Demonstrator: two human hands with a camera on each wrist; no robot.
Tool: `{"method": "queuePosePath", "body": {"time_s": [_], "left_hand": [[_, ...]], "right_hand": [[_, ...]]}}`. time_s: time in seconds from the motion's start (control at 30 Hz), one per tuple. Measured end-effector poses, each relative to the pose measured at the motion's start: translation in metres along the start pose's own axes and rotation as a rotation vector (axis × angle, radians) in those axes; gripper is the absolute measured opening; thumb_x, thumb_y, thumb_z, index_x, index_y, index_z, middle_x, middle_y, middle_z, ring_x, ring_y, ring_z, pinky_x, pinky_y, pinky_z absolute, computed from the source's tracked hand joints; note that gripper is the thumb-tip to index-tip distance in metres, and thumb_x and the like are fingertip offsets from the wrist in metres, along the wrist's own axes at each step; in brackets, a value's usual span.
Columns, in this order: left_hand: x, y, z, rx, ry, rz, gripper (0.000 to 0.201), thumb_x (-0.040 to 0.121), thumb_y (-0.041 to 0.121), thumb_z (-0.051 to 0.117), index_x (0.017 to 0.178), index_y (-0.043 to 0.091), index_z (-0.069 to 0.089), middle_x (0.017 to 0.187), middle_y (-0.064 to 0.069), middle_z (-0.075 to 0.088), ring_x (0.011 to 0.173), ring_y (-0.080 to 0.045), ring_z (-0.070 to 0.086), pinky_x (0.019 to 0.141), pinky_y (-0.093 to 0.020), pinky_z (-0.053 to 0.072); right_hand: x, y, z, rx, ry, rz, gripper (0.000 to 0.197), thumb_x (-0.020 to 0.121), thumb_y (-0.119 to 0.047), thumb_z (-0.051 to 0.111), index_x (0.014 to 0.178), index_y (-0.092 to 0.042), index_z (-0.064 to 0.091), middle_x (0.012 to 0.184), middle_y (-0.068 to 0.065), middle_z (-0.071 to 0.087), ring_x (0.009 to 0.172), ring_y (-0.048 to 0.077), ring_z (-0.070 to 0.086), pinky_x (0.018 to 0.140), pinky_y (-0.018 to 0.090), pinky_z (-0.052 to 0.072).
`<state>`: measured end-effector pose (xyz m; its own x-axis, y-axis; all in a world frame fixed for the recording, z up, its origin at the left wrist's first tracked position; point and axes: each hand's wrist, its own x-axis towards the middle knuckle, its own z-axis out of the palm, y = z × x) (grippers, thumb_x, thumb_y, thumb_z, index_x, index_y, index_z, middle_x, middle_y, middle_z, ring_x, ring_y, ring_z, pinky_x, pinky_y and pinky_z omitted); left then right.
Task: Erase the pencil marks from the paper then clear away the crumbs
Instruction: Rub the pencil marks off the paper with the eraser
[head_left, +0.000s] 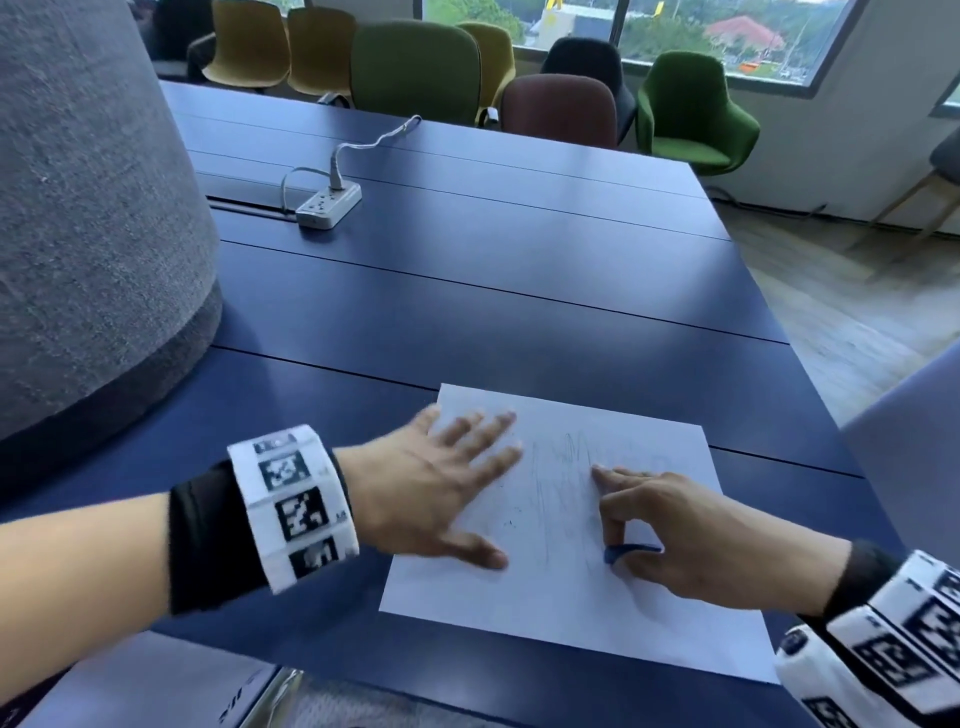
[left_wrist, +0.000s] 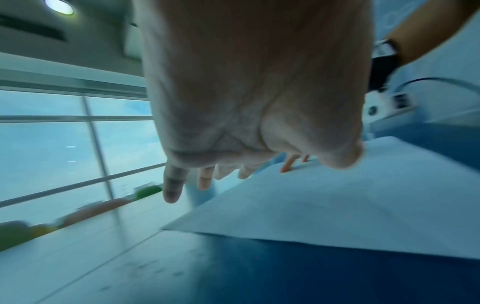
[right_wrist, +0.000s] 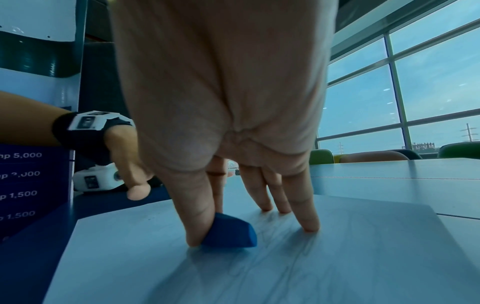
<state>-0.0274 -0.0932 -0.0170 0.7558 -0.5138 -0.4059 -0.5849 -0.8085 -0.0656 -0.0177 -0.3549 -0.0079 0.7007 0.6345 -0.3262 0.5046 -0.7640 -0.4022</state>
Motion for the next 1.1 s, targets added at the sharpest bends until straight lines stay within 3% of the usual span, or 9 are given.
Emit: {"method": "queuePosePath", "body": {"time_s": [0.1, 0.23, 0.43, 0.6, 0.67, 0.77, 0.83, 1.0, 1.1], "left_hand": [[-0.017, 0.04, 0.017, -0.043, 0.008, 0.189, 0.092, 0.084, 0.08, 0.015, 0.154, 0.029, -0.017, 0.156, -0.002, -0.033, 0.146, -0.021, -0.028, 0.118, -0.051, -0.012], [-0.031, 0.05, 0.054, -0.035, 0.037, 0.194, 0.084, 0.094, 0.071, 0.006, 0.156, 0.016, 0.017, 0.162, -0.011, 0.015, 0.149, -0.026, 0.016, 0.11, -0.062, 0.026], [-0.037, 0.017, 0.051, -0.126, 0.017, -0.155, 0.103, 0.061, 0.083, -0.029, 0.137, 0.015, -0.043, 0.147, -0.005, -0.047, 0.134, -0.014, -0.046, 0.115, -0.041, -0.02], [-0.036, 0.041, 0.062, -0.124, 0.046, 0.02, 0.092, 0.093, 0.075, 0.012, 0.151, 0.006, 0.033, 0.158, -0.014, 0.029, 0.145, -0.024, 0.028, 0.108, -0.045, 0.021], [-0.036, 0.049, 0.053, -0.123, 0.012, 0.096, 0.095, 0.089, 0.078, 0.006, 0.157, 0.011, 0.006, 0.164, -0.008, 0.0, 0.151, -0.014, 0.001, 0.115, -0.047, 0.007], [-0.037, 0.038, 0.043, -0.149, -0.038, -0.124, 0.101, 0.058, 0.085, -0.025, 0.133, 0.019, -0.045, 0.142, -0.001, -0.051, 0.13, -0.013, -0.05, 0.112, -0.043, -0.022], [-0.034, 0.024, 0.045, -0.137, -0.036, -0.2, 0.105, 0.052, 0.084, -0.033, 0.131, 0.015, -0.046, 0.14, -0.005, -0.053, 0.128, -0.017, -0.053, 0.11, -0.042, -0.024], [-0.024, 0.051, 0.038, -0.115, -0.093, 0.175, 0.096, 0.074, 0.083, -0.005, 0.141, 0.024, -0.041, 0.144, 0.006, -0.047, 0.13, -0.007, -0.049, 0.111, -0.041, -0.029], [-0.018, 0.04, 0.029, -0.095, -0.184, -0.073, 0.101, 0.066, 0.083, -0.01, 0.137, 0.018, -0.04, 0.146, -0.001, -0.048, 0.134, -0.014, -0.045, 0.115, -0.047, -0.022]], "right_hand": [[-0.001, 0.002, 0.001, 0.021, 0.012, -0.018, 0.009, 0.083, -0.026, 0.065, 0.078, -0.025, 0.057, 0.147, 0.002, 0.042, 0.135, 0.01, 0.037, 0.104, 0.024, 0.038], [-0.001, 0.001, 0.001, 0.035, 0.003, -0.007, 0.01, 0.084, -0.023, 0.065, 0.079, -0.022, 0.057, 0.135, 0.009, 0.049, 0.128, 0.017, 0.041, 0.098, 0.031, 0.041], [-0.001, -0.002, 0.0, 0.021, -0.003, 0.006, 0.009, 0.086, -0.025, 0.065, 0.079, -0.023, 0.059, 0.135, 0.009, 0.049, 0.126, 0.018, 0.041, 0.097, 0.031, 0.04], [-0.002, 0.0, 0.0, 0.062, 0.005, -0.011, 0.009, 0.084, -0.024, 0.067, 0.079, -0.022, 0.059, 0.139, 0.006, 0.046, 0.129, 0.012, 0.038, 0.1, 0.023, 0.037], [-0.003, 0.0, 0.0, 0.066, 0.006, -0.022, 0.009, 0.084, -0.024, 0.067, 0.08, -0.021, 0.059, 0.14, 0.007, 0.046, 0.13, 0.011, 0.037, 0.101, 0.024, 0.037], [-0.002, -0.001, -0.002, 0.046, -0.012, -0.002, 0.009, 0.085, -0.024, 0.066, 0.079, -0.021, 0.059, 0.136, 0.012, 0.045, 0.126, 0.017, 0.039, 0.098, 0.031, 0.04], [-0.001, -0.001, -0.001, 0.049, -0.012, 0.0, 0.009, 0.085, -0.023, 0.066, 0.079, -0.021, 0.059, 0.136, 0.012, 0.045, 0.126, 0.015, 0.039, 0.098, 0.027, 0.038], [-0.001, 0.003, 0.0, 0.095, -0.002, -0.029, 0.013, 0.085, -0.024, 0.066, 0.076, -0.025, 0.056, 0.145, 0.004, 0.042, 0.135, 0.005, 0.032, 0.104, 0.015, 0.033], [-0.001, 0.002, 0.001, 0.091, 0.006, -0.024, 0.012, 0.085, -0.026, 0.065, 0.077, -0.025, 0.057, 0.146, 0.002, 0.042, 0.136, 0.003, 0.031, 0.101, 0.01, 0.032]]}}
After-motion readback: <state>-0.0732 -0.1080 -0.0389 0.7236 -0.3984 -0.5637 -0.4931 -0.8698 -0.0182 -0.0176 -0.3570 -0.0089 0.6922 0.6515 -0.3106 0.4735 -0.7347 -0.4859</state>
